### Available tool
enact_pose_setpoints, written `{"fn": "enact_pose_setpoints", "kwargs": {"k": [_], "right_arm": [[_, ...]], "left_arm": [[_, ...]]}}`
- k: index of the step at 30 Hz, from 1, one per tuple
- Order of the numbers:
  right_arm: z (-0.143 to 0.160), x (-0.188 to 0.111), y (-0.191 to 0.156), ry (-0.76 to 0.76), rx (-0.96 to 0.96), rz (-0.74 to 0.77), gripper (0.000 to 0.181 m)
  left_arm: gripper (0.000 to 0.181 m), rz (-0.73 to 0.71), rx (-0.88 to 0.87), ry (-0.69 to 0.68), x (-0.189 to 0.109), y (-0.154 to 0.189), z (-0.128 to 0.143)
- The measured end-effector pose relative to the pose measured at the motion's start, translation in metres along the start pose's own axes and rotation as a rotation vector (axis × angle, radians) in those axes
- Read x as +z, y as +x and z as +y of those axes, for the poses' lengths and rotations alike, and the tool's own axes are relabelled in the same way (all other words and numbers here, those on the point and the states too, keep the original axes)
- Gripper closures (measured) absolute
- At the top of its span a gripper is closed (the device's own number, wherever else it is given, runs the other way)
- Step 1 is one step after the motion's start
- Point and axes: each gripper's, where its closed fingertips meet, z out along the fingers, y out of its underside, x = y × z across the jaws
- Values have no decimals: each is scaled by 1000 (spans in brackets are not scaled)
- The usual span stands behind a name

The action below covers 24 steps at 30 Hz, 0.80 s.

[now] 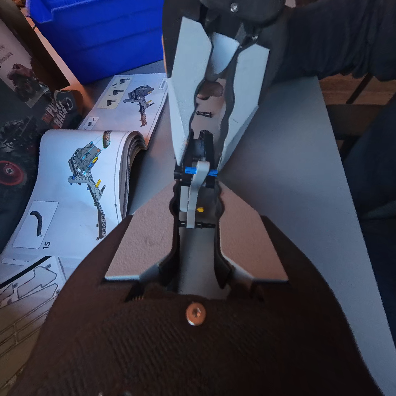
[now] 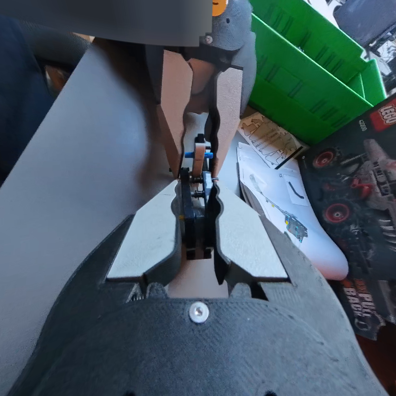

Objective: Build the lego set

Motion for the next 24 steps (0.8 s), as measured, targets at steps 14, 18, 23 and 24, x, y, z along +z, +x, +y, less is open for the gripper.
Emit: {"fn": "enact_pose_setpoints", "kwargs": {"k": [14,18,23,24], "right_arm": [[3,-1,-1,-95,54,-84,160],[4,-3,0,-74,68,-100,160],[5,-2,0,-57,59,-104,160],[5,-2,1,-47,59,-96,160]], "left_arm": [[160,-28,38,-13,2,0,-1],[160,-18,12,9,3,0,-4],[160,-18,-3,4,5,-1,-3],[160,-15,-17,8,5,-1,-3]]}}
